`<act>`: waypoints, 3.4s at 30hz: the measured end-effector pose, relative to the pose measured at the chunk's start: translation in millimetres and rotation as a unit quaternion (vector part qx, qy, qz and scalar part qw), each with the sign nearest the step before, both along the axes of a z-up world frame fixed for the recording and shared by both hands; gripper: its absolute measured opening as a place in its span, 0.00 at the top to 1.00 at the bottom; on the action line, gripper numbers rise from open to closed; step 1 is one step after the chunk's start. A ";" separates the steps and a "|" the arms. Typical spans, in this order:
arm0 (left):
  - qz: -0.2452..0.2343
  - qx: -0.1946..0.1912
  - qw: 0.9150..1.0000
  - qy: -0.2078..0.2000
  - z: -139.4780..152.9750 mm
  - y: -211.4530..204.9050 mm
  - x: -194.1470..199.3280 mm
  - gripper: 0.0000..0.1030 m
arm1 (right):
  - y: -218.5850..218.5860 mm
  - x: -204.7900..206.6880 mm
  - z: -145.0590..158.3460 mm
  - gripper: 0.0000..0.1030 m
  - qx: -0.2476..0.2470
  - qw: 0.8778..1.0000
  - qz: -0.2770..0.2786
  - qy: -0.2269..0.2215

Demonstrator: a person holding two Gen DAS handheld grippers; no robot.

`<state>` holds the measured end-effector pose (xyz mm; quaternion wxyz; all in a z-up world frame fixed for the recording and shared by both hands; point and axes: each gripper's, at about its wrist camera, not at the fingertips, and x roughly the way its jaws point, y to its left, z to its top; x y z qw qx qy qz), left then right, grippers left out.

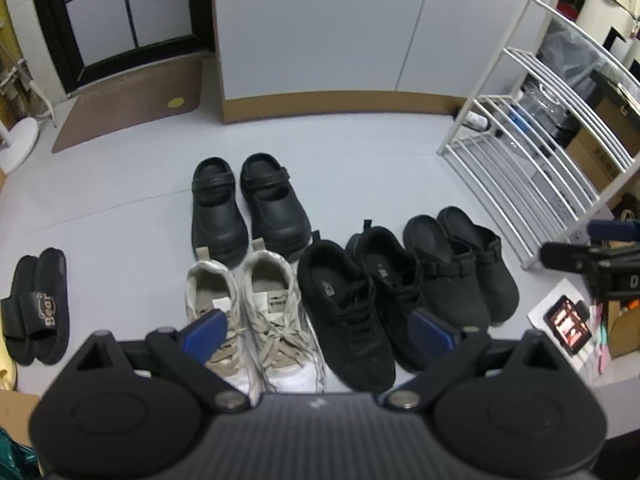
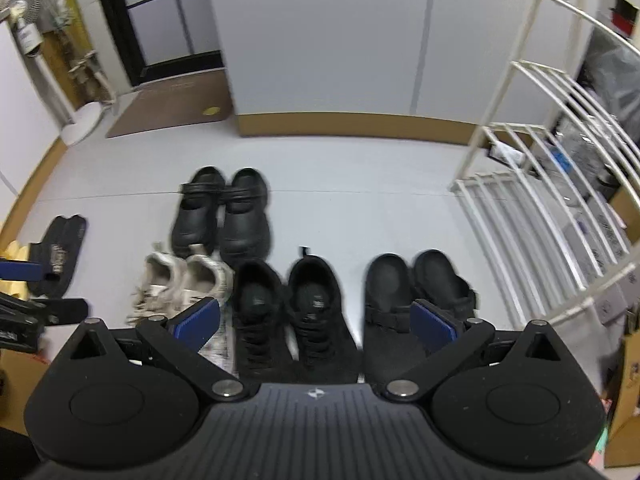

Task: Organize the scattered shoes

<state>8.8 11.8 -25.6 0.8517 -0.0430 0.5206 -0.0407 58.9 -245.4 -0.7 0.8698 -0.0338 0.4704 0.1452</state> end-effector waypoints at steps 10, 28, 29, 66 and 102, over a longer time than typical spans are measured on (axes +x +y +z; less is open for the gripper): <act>0.021 -0.012 1.000 -0.005 14.9 35.0 18.6 0.03 | 35.2 17.0 -7.9 0.00 0.010 0.999 0.027 0.032; 0.086 0.002 0.996 0.019 0.3 82.1 35.7 0.03 | 68.4 54.2 -36.6 0.11 0.074 0.995 -0.012 0.059; 0.089 0.002 0.996 0.017 0.2 82.9 36.3 0.03 | 69.2 57.2 -39.0 0.12 0.073 0.996 -0.008 0.058; 0.244 -0.023 0.969 -0.039 11.8 170.5 52.2 0.12 | 189.5 152.6 -203.9 0.38 0.141 0.990 -0.010 -0.024; 0.332 -0.071 0.940 -0.027 0.8 168.7 61.8 0.11 | 292.3 241.1 -315.7 0.38 0.044 0.991 -0.112 -0.054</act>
